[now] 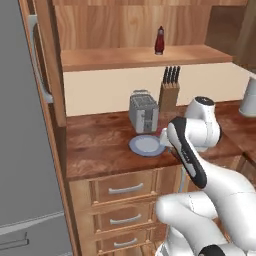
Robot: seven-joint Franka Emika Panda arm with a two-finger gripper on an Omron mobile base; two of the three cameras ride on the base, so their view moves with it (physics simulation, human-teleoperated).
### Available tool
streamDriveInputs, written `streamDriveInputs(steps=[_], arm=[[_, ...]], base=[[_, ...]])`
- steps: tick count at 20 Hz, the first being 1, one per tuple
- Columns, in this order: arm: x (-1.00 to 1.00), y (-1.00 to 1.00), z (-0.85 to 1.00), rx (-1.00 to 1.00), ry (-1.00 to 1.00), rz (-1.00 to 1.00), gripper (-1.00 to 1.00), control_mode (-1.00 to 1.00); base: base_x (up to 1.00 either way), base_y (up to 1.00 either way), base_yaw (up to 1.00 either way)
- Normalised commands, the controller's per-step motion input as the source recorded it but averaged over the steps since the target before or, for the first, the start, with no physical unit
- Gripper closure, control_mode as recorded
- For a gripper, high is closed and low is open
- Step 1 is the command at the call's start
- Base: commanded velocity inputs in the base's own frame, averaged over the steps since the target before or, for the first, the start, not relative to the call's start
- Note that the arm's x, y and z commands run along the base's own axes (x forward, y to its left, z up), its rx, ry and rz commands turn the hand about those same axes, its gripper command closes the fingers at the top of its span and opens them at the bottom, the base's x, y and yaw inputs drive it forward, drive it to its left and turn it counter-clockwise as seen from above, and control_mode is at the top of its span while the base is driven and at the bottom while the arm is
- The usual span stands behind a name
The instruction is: Move the hot dog bun to the plate on the dining table and place the condiment next to that plate. Then navigate to the fridge and take the sausage and place it on the plate as well.
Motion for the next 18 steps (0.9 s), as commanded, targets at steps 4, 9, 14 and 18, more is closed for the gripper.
streamDriveInputs(steps=[4,9,14,18], arm=[[0.00,0.00,0.00,0.00,0.00,0.00,1.00,1.00],[0.00,0.00,0.00,0.00,0.00,0.00,1.00,1.00],[0.00,0.00,0.00,0.00,0.00,0.00,1.00,1.00],[0.00,0.00,0.00,0.00,0.00,0.00,1.00,1.00]], base=[[-0.87,0.03,-0.70],[-0.39,0.05,-0.98],[-0.45,0.01,-0.94],[-0.55,-0.13,-0.80]])
